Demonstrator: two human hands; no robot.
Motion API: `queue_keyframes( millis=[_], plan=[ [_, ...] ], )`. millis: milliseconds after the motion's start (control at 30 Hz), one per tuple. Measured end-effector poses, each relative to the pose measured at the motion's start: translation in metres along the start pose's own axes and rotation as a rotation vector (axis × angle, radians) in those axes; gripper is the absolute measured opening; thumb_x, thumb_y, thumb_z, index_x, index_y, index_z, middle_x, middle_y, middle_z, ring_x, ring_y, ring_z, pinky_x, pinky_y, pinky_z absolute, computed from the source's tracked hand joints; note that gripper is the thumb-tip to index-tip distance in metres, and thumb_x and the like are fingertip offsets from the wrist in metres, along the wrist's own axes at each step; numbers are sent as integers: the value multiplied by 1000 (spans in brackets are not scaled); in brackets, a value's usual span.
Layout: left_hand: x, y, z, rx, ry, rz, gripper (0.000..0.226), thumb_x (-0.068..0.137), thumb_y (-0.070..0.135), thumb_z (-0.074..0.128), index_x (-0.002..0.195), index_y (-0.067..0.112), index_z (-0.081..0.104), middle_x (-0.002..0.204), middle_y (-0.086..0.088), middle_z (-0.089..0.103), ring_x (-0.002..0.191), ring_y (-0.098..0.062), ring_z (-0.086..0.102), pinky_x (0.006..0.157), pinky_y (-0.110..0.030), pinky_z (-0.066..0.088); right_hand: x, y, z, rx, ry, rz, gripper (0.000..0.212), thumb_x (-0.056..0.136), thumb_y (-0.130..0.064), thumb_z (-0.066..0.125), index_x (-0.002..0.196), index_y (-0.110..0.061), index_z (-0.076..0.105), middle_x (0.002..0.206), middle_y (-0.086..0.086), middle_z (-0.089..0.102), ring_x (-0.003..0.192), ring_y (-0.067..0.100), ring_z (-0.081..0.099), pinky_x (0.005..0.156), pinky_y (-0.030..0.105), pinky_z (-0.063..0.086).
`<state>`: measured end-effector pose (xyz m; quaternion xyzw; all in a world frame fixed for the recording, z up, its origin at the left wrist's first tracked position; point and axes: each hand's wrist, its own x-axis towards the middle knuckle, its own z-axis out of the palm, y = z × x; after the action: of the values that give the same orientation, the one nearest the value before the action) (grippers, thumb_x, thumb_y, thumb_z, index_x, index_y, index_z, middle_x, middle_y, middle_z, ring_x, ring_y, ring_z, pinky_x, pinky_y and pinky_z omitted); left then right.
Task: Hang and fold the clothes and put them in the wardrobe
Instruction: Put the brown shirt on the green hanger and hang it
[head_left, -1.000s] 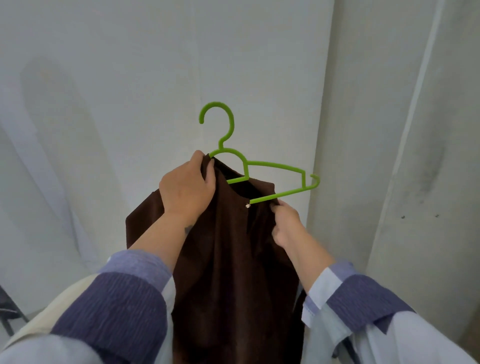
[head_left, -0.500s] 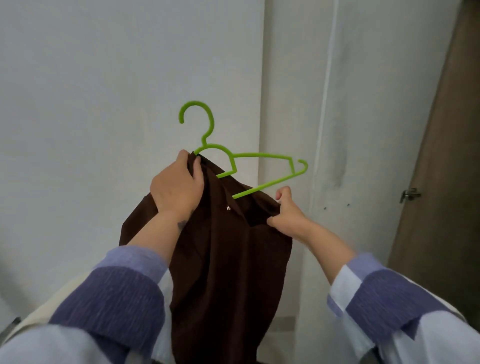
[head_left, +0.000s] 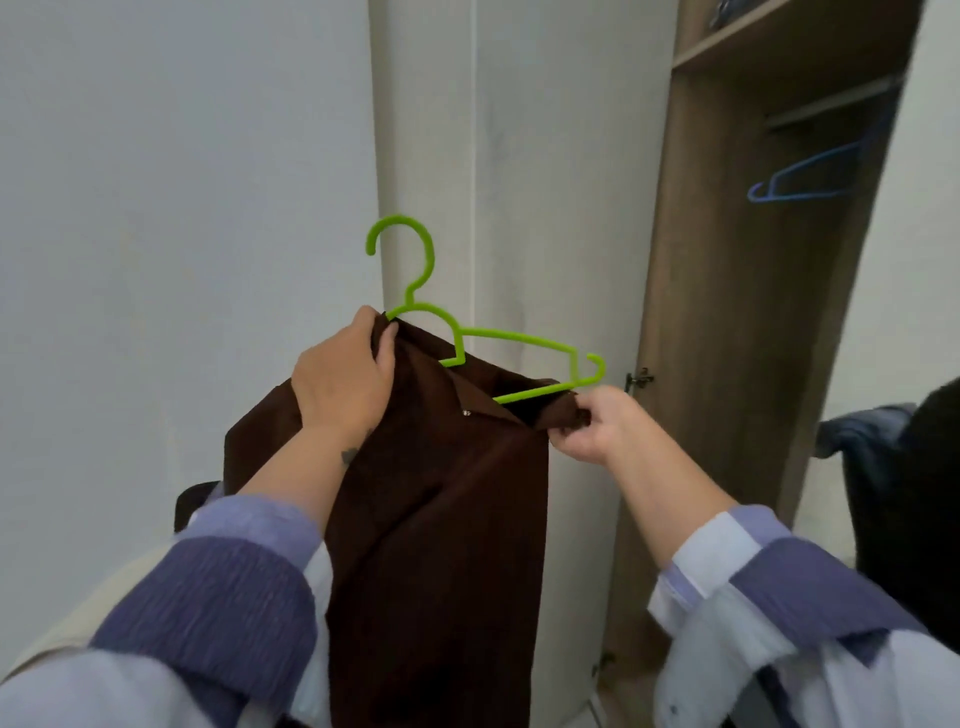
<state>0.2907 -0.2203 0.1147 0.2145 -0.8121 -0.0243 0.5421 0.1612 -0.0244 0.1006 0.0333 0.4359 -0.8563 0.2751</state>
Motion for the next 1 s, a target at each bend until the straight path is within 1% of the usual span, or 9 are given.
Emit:
queue_keyframes(
  millis=[67,167,300,400,533,700,800,900,1000],
  plan=[
    [-11,12,3,-16,-16,3,29,98,43,35,89,17,45,63,1,46,65,-35,57,59,-33,37,-9,-14,-16,-24,3,-18,24,82,0,31,69,-14,45,68,0,42,46,11,34,44,20,29],
    [-26,28,7,-45,-32,-18,29,99,42,33,88,16,42,64,-1,48,65,-36,57,58,-33,37,-23,-33,-37,-4,-8,-70,25,88,-9,30,69,-18,44,66,-3,36,47,9,17,46,20,18],
    [-38,43,10,-91,-67,-57,30,99,41,32,91,14,41,65,-4,48,68,-38,57,60,-33,34,-44,-55,-59,2,-150,-82,24,87,-31,37,69,-20,48,61,-3,43,41,10,20,41,19,19],
    [-44,54,12,-121,-87,-64,29,100,40,31,92,14,40,68,-5,49,72,-40,58,61,-34,34,-54,-66,-69,-57,-147,-114,33,88,-47,49,66,-23,49,53,-5,44,30,10,31,43,20,18],
    [-46,73,14,-153,-111,-53,29,100,40,31,96,13,42,71,-10,53,76,-41,59,63,-36,36,-61,-78,-84,2,-43,-164,29,88,-33,61,66,-21,46,60,-5,35,42,9,29,47,20,18],
    [-47,95,19,-115,-101,21,31,100,40,32,102,13,46,72,-14,58,73,-41,59,60,-35,36,-66,-91,-108,-107,94,-324,20,89,-10,58,78,-24,52,70,-6,48,32,5,37,36,17,23],
    [-49,109,24,-42,-73,98,31,99,40,33,99,14,49,72,-14,62,67,-39,60,55,-34,36,-71,-92,-107,-421,198,-567,17,90,-5,57,96,-21,54,81,-1,55,61,7,49,51,19,36],
    [-49,124,29,-2,-85,95,28,99,40,33,92,16,46,69,-13,61,64,-38,59,52,-32,33,-78,-90,-98,-515,141,-703,19,93,-10,55,111,-13,58,102,3,59,89,12,54,79,22,47],
    [-43,134,32,-35,-87,3,29,100,38,31,92,14,44,70,-15,60,66,-38,58,54,-34,35,-82,-80,-94,-597,70,-724,37,92,-13,56,129,-16,50,117,1,57,107,14,52,93,25,43]
  ],
)
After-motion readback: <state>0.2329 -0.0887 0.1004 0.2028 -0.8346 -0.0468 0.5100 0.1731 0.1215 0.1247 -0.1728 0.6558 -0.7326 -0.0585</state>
